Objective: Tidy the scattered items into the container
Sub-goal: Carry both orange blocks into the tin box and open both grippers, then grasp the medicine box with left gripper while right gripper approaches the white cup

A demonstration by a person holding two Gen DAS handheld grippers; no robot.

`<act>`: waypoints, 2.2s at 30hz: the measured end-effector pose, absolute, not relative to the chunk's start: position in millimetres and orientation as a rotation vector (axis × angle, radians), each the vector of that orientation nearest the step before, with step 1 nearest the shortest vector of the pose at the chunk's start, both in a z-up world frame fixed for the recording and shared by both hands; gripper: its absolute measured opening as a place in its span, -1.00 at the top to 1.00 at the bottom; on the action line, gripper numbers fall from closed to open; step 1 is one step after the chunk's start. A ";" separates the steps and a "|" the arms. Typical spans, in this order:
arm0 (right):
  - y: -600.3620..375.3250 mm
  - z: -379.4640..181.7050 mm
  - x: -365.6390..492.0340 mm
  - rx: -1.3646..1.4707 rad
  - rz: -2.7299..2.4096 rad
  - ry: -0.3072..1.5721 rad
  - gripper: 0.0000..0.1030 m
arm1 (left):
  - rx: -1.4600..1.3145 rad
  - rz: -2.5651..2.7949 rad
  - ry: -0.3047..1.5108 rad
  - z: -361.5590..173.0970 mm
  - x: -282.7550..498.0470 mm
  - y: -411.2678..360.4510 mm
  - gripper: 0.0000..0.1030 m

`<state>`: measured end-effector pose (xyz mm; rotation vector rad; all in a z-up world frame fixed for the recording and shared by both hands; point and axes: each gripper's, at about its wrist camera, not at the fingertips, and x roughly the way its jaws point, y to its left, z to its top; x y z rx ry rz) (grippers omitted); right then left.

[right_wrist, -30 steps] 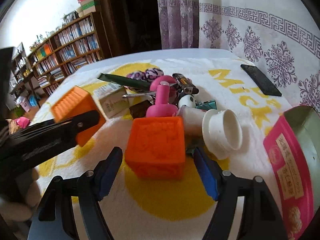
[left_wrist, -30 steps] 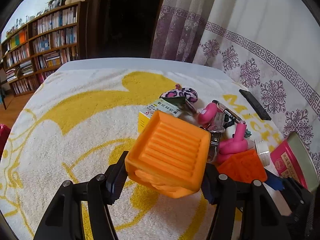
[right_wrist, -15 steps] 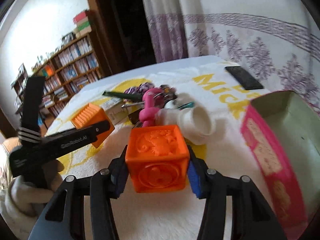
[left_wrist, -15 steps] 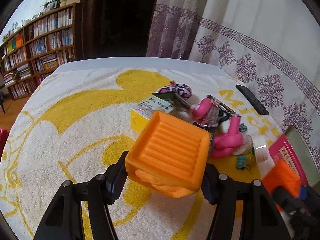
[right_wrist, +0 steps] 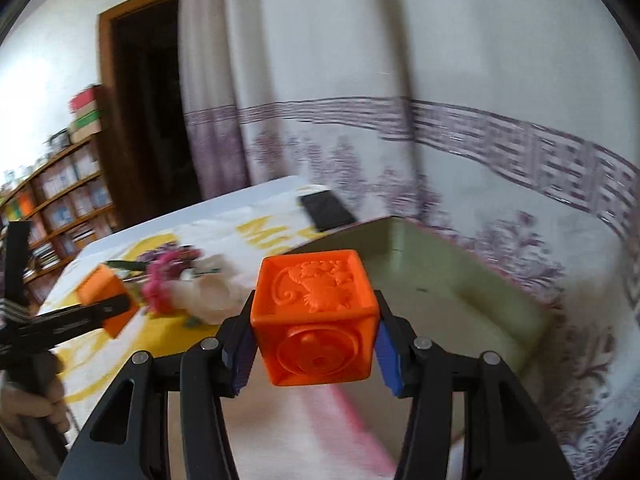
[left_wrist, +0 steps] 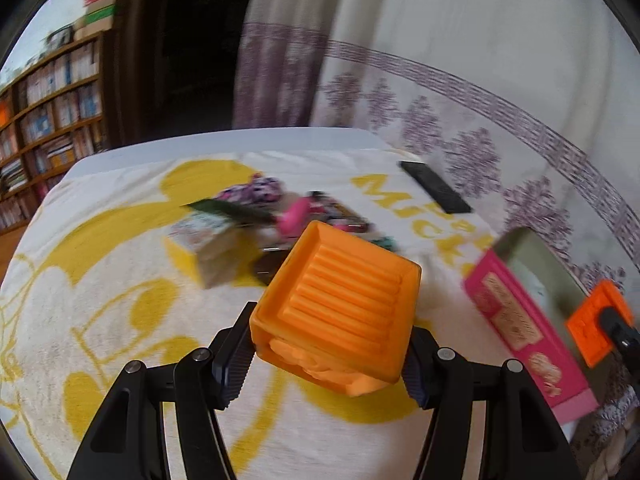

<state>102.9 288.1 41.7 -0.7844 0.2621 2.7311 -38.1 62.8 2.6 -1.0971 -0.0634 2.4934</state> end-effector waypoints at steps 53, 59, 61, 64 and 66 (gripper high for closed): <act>289.7 21.9 80.2 -0.863 2.826 0.271 -0.50 | -1.080 2.405 0.003 28.7 -66.9 133.6 -0.45; 258.2 15.9 57.1 -1.004 2.934 0.292 -0.55 | -1.142 2.527 -0.039 14.9 -82.4 63.3 -0.61; 249.5 12.3 49.1 -1.051 2.945 0.298 -0.55 | -1.168 2.558 -0.059 8.7 -87.9 40.5 -0.61; 240.3 6.1 33.0 -1.125 2.957 0.334 -0.55 | -1.204 2.598 -0.069 -0.1 -95.8 14.5 -0.61; 236.3 3.6 22.5 -1.160 2.962 0.366 -0.55 | -1.227 2.619 -0.067 -5.5 -101.6 1.0 -0.61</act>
